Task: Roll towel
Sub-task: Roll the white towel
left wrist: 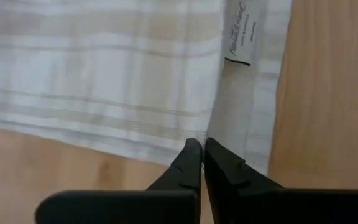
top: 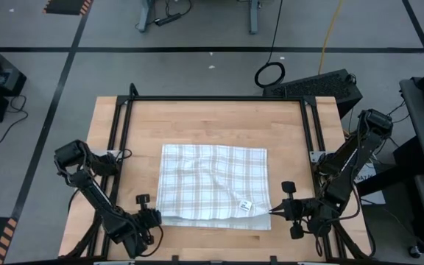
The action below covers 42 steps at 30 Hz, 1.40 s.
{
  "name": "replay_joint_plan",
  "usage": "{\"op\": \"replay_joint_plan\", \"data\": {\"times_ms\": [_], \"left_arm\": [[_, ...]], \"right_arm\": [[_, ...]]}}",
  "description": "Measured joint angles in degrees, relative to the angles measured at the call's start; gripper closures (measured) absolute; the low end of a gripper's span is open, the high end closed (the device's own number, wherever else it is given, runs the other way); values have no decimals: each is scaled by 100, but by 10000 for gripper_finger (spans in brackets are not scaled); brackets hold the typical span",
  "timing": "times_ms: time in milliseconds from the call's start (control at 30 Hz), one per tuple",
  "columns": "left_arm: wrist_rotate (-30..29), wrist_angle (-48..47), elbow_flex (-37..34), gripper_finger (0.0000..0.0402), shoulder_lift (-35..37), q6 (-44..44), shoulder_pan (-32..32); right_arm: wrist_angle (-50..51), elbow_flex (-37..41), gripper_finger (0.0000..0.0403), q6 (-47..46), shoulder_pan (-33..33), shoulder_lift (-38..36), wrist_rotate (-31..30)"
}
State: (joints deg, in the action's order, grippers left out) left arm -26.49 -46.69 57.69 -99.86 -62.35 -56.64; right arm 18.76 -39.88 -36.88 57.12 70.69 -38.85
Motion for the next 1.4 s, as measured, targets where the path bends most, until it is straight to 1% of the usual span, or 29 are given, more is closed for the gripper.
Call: {"op": "replay_joint_plan", "data": {"times_ms": [200, 367, 567, 667, 800, 933, 1100, 1300, 1400], "left_arm": [[-254, -907, 284, 396, 708, -78, -24], [-277, -1220, 330, 396, 1260, -36, -24], [-427, -1602, 330, 397, 1706, -34, -57], [-337, -1614, 328, 397, 1879, -32, -160], [-238, -1402, 328, 398, 2019, -32, -318], [-201, -1111, 328, 398, 2049, -28, -444], [21, -953, 319, 397, 1988, -185, -597], [175, -120, 154, 397, 1867, -183, -649], [356, 319, 51, 397, 1685, -184, -648]], "right_arm": [[-14, 0, 401, -61, 0, -414, -4], [-9, 0, 401, -4, 0, -669, -4], [-53, 0, 401, 110, -2, -756, -16], [-63, 0, 401, -44, 0, -756, 137], [-81, 0, 401, -275, 0, -754, 315], [-91, 0, 401, -293, -2, -730, 322], [-103, 0, 401, -295, -2, -701, 321], [-98, 0, 401, -295, 0, -701, 321], [-98, 0, 401, -295, 0, -701, 321]]}}
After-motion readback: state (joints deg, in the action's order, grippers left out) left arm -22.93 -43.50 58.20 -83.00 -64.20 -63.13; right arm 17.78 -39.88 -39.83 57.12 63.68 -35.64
